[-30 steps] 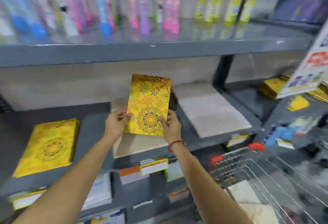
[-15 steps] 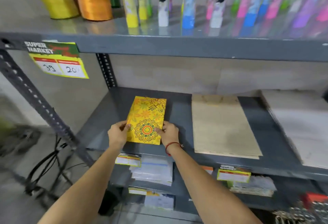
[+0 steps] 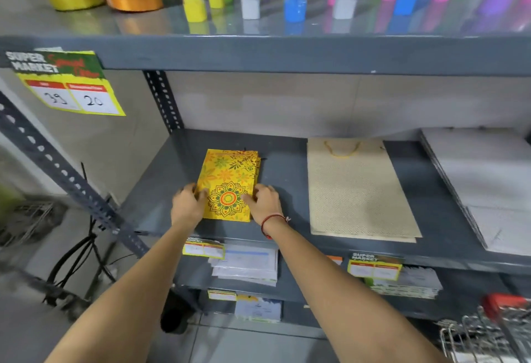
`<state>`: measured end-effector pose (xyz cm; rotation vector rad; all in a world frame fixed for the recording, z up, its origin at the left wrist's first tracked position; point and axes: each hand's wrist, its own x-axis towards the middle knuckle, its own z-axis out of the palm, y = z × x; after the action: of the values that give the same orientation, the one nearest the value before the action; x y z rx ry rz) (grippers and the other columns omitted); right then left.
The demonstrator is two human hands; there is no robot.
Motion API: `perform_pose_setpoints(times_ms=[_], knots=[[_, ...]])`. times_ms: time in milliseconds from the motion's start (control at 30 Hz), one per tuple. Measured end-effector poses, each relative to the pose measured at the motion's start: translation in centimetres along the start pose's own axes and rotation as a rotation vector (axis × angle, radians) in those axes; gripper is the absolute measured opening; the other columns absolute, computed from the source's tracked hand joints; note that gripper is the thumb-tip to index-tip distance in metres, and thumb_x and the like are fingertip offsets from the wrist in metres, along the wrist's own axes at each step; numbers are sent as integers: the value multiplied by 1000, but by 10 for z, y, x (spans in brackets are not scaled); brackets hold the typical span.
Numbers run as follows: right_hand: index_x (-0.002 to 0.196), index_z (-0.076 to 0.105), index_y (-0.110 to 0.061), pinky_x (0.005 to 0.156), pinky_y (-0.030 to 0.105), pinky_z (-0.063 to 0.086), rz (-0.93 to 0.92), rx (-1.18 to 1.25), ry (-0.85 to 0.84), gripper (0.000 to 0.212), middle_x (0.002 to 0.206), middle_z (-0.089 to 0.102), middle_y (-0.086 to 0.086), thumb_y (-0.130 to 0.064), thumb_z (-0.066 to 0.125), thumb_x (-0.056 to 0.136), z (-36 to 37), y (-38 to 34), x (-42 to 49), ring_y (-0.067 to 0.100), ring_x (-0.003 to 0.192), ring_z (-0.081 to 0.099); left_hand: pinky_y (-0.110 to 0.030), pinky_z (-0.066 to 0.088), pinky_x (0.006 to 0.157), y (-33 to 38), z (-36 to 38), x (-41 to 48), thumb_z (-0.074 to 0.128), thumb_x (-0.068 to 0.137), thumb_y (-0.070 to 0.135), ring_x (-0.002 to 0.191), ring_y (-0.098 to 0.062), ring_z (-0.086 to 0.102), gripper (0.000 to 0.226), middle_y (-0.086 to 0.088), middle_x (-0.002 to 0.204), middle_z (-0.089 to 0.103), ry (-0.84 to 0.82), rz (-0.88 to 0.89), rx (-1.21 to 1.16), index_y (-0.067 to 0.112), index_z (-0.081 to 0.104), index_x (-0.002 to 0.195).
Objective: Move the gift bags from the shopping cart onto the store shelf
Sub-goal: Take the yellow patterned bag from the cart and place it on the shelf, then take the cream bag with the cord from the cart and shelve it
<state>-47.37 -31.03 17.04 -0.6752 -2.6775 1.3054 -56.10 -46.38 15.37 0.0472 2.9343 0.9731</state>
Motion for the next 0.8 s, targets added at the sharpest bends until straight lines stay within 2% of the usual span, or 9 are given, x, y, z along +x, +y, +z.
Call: perform_pose_setpoints(times_ms=[133,200,267,333,400,533,667,800], knots=[[126,51,-8,93,41,46,-40,-61,125,40,125,56,18,-32,51,94,-42,24,-12,34,118,51,-53,36,103,28,9,-17,49,94,35,132,-41,37,64,-26,140,43,167,-48,-56,1,30,144],[125,52,-10,91,41,48,-45,-110,213,37,127,53,15,-30,48,95,-69,40,-20,33,115,53,-49,31,110,59,21,-33,49,95,31,138,-37,32,63,-24,146,37,244,82,-112,1,29,146],[122,54,-10,87,42,50,-50,-140,298,34,127,53,13,-29,48,95,-98,55,-29,33,108,56,-42,26,116,100,39,-50,50,96,23,139,-35,33,56,-24,147,39,248,286,-169,-4,35,143],[120,56,-10,86,41,49,-54,-146,403,32,126,53,13,-26,49,94,-134,75,-41,34,106,56,-39,26,118,147,62,-76,50,96,18,140,-32,36,51,-21,147,42,192,455,-257,-4,38,141],[119,57,-8,91,41,45,-31,-169,520,31,125,53,16,-25,50,93,-176,106,-59,34,112,52,-35,29,114,196,91,-112,48,97,20,138,-29,40,48,-15,147,45,89,572,-324,1,41,140],[119,56,-3,98,43,42,77,-194,677,33,124,53,19,-24,51,94,-250,177,-104,35,117,47,-34,28,113,271,150,-183,48,97,17,134,-32,44,46,-20,143,48,-75,759,-320,-4,44,137],[116,57,-2,94,43,43,273,-236,798,30,121,54,20,-21,52,93,-315,262,-171,37,113,49,-35,28,114,321,212,-266,50,95,19,138,-31,38,49,-18,145,45,-261,897,-270,1,42,140],[112,58,-1,92,43,40,488,-259,843,27,119,53,25,-17,53,92,-347,339,-252,40,114,47,-38,24,119,343,267,-342,45,97,23,145,-28,24,56,-14,153,33,-452,1001,-134,4,29,147]])
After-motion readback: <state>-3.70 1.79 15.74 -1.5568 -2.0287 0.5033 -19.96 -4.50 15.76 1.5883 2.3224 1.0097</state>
